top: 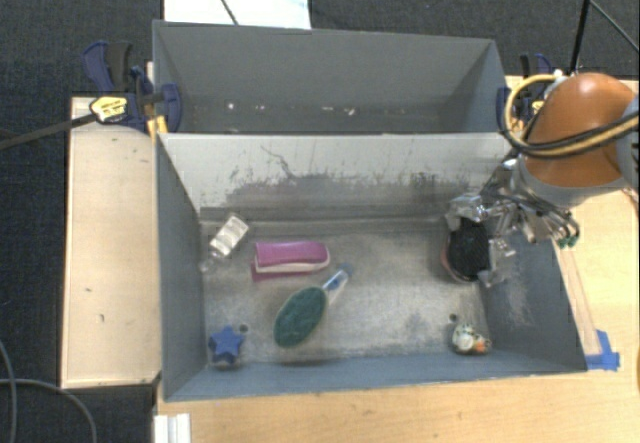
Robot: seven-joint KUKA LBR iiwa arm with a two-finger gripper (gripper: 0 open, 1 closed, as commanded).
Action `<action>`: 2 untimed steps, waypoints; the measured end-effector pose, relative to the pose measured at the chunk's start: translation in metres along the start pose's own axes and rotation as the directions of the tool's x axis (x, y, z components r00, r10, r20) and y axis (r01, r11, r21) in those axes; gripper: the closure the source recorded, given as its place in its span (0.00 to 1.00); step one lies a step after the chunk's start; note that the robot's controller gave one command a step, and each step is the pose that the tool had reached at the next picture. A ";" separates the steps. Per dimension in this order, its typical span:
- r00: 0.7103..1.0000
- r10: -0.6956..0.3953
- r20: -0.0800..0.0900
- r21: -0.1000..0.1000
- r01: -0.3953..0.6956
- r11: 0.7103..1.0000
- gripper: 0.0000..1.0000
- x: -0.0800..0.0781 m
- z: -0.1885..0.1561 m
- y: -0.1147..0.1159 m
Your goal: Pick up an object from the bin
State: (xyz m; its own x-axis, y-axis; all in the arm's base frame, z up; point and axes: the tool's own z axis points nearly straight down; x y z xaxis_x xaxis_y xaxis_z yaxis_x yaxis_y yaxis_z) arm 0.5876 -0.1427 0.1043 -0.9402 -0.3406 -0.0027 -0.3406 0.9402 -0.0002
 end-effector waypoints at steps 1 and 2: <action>1.000 -0.011 0.008 0.005 0.011 1.000 1.00 0.004 -0.107 0.014; 1.000 -0.009 0.001 0.000 0.009 1.000 0.00 0.005 -0.102 0.015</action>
Offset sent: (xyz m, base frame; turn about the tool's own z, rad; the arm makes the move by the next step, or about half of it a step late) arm -0.0112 0.0122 0.1013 -0.0115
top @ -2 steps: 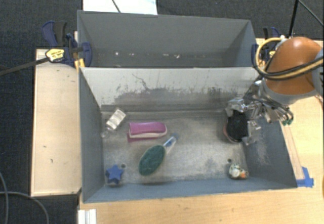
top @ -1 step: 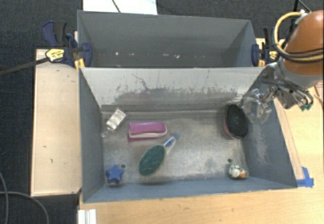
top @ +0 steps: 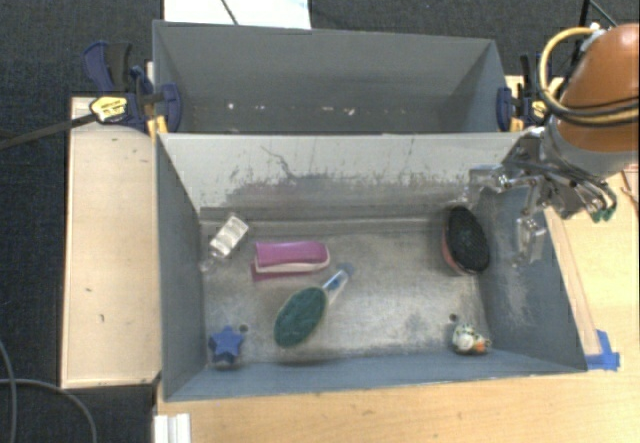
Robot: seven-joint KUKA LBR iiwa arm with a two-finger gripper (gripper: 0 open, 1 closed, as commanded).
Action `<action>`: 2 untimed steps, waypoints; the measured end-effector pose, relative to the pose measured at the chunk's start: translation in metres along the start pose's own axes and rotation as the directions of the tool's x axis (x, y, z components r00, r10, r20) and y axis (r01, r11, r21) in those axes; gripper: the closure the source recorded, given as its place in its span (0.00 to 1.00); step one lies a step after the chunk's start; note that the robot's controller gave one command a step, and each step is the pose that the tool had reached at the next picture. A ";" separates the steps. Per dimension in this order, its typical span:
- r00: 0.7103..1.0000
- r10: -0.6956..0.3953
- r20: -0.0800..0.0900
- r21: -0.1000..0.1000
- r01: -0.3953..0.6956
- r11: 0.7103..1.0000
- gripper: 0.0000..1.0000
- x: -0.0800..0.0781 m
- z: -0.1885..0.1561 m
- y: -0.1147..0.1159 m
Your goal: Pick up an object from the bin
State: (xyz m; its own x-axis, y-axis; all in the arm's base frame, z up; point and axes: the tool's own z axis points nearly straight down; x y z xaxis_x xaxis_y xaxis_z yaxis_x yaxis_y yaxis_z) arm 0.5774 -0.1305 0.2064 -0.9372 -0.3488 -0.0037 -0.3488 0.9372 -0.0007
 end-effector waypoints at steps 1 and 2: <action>1.000 0.019 -0.002 -0.003 -0.019 1.000 0.00 0.000 0.112 -0.011; 1.000 0.001 0.006 0.001 -0.001 1.000 0.00 0.002 0.135 -0.018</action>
Offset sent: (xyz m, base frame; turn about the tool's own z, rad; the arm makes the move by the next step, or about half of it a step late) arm 0.0044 -0.0114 -0.1085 0.0203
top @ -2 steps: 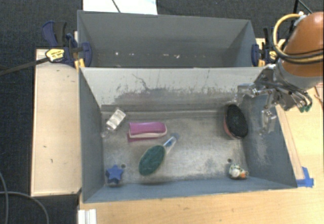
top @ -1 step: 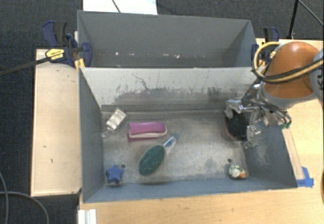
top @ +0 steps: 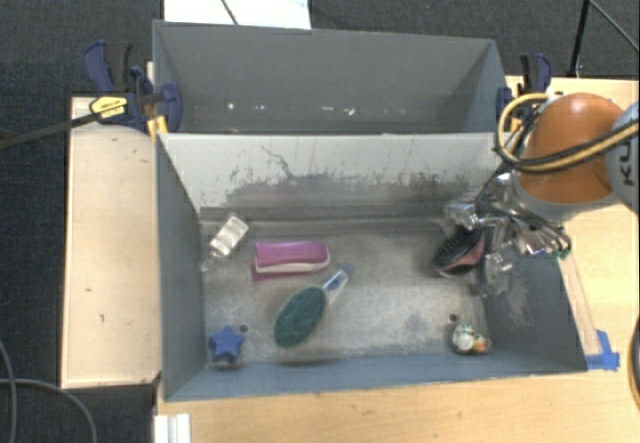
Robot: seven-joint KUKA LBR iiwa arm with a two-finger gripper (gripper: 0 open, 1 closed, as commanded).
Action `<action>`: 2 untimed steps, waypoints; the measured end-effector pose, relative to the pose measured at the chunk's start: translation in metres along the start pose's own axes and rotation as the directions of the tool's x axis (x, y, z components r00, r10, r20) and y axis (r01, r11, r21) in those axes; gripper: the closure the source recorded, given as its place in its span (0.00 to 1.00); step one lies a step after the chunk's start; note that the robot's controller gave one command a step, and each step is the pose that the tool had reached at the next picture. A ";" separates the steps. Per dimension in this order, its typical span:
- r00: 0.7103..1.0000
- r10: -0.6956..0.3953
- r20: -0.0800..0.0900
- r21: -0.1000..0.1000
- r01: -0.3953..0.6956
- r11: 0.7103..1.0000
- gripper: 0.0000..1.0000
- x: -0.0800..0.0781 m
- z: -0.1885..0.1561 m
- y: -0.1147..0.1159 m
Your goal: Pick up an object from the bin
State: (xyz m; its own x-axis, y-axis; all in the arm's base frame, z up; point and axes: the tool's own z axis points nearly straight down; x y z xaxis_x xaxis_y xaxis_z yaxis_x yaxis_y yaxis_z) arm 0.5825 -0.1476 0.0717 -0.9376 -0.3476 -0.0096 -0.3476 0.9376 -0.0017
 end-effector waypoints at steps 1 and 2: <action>1.000 -0.001 -0.001 0.001 0.001 1.000 1.00 0.000 -0.001 0.000; 1.000 0.011 -0.001 0.004 -0.011 1.000 1.00 0.025 -0.184 0.020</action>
Offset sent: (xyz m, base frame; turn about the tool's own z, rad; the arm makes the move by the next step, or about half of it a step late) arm 0.0000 0.0000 0.0000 0.0000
